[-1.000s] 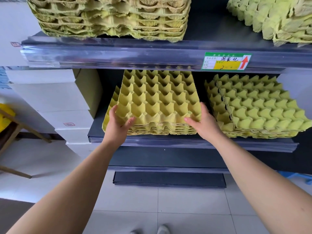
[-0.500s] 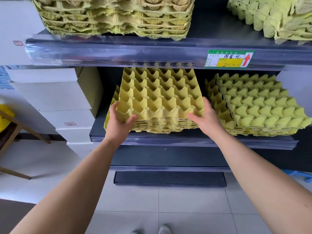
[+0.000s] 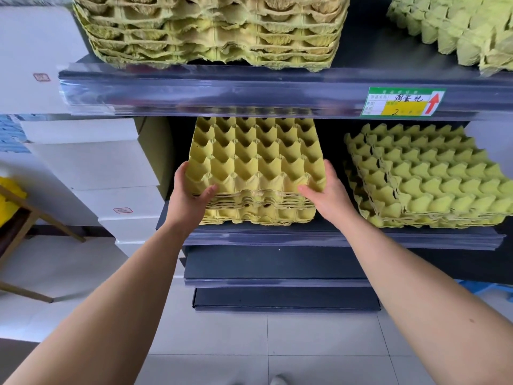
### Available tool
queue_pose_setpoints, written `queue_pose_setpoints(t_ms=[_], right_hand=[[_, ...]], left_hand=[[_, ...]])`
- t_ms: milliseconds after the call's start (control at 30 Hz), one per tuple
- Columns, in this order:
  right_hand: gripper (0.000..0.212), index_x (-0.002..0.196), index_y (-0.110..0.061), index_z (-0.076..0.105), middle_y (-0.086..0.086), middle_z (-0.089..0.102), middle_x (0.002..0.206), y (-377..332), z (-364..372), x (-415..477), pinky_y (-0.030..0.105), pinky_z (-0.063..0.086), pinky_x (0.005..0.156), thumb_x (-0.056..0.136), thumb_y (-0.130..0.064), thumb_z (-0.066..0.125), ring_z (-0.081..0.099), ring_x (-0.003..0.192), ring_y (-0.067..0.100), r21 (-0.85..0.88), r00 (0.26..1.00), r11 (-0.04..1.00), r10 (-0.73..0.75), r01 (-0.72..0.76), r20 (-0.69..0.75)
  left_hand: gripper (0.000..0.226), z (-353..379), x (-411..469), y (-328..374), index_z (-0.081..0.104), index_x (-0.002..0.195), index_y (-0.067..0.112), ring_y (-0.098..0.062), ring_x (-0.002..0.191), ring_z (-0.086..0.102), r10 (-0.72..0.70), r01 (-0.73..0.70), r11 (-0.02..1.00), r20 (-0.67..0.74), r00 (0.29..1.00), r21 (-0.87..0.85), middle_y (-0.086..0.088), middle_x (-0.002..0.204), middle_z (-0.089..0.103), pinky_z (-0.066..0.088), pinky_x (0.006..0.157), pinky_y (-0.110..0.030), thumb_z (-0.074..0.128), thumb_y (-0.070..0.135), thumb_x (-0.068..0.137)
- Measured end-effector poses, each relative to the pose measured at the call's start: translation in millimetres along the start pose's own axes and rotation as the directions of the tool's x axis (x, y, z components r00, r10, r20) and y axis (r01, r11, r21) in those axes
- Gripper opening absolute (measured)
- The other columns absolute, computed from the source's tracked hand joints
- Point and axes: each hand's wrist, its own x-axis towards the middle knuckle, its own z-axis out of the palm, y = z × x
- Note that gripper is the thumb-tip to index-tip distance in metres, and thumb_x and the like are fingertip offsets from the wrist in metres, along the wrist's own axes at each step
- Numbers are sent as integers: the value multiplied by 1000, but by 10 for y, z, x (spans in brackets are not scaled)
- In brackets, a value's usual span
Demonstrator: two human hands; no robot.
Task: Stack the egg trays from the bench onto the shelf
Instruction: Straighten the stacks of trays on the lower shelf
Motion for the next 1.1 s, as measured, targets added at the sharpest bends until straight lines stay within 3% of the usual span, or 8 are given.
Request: queue_pose_setpoints(t_ms=[267, 400, 567, 667, 733, 833, 933, 1100], right_hand=[[92, 152, -23, 0, 5, 24, 155, 121, 168, 17, 34, 32, 104, 88, -39, 63, 31, 138, 24, -59, 997, 997, 59, -56, 48], [92, 152, -23, -4, 4, 21, 157, 168, 185, 67, 35, 31, 105, 89, -40, 61, 30, 139, 24, -81, 992, 993, 89, -82, 90], [93, 151, -24, -4, 2, 16, 158, 228, 216, 106, 34, 26, 108, 88, -40, 63, 24, 141, 23, -10, 988, 993, 121, -120, 95], [95, 151, -25, -3, 3, 18, 158, 229, 211, 149, 35, 26, 108, 87, -40, 65, 26, 141, 24, -8, 988, 992, 129, -129, 85], [96, 151, -26, -2, 3, 18, 157, 229, 204, 169, 35, 26, 108, 85, -40, 67, 26, 141, 24, -14, 989, 992, 125, -124, 84], [102, 151, -32, 5, -1, 18, 158, 276, 185, 168, 40, 25, 111, 77, -48, 73, 24, 141, 23, 48, 986, 987, 151, -155, 67], [102, 148, -44, 11, -9, 18, 157, 318, 199, 125, 48, 30, 112, 69, -63, 71, 25, 141, 21, 176, 982, 967, 176, -185, 65], [90, 150, -36, 15, -7, 19, 157, 336, 231, 128, 35, 23, 111, 80, -47, 70, 22, 142, 17, 213, 993, 970, 117, -116, 6]], left_hand=[[76, 4, 116, -152, 22, 147, 25, -16, 108, 55, 18, -22, 995, 41, 999, 100, 8, 123, 54, 43, 88, -29, 69, 30, 87], [81, 31, 114, -242, 18, 147, 24, -15, 107, 56, -12, 5, 996, 78, 997, 87, 3, 123, 55, 42, 88, -29, 70, 33, 85], [82, 79, 104, -271, 7, 148, 19, -14, 121, 51, -55, 55, 998, 151, 987, 4, -3, 135, 50, 40, 101, -30, 65, 27, 90], [83, 79, 63, -273, 10, 147, 21, -16, 124, 51, -51, 50, 999, 144, 988, 12, -5, 140, 48, 41, 107, -39, 66, 35, 88], [82, 52, 58, -257, 13, 143, 22, -17, 119, 55, -48, 44, 999, 156, 987, 31, -5, 136, 50, 45, 102, -41, 66, 44, 85], [78, 13, 103, -180, 17, 141, 18, -14, 98, 61, -75, 73, 997, 162, 984, 19, -4, 122, 58, 48, 86, -30, 58, 51, 84], [74, 17, 122, -151, 15, 145, 21, -16, 104, 57, -89, 91, 996, 173, 981, -3, 1, 122, 56, 42, 90, -29, 52, 51, 89], [70, 55, 114, -153, 16, 147, 21, -15, 109, 56, -78, 87, 995, 141, 987, -56, 1, 126, 55, 42, 94, -28, 52, 46, 92]])
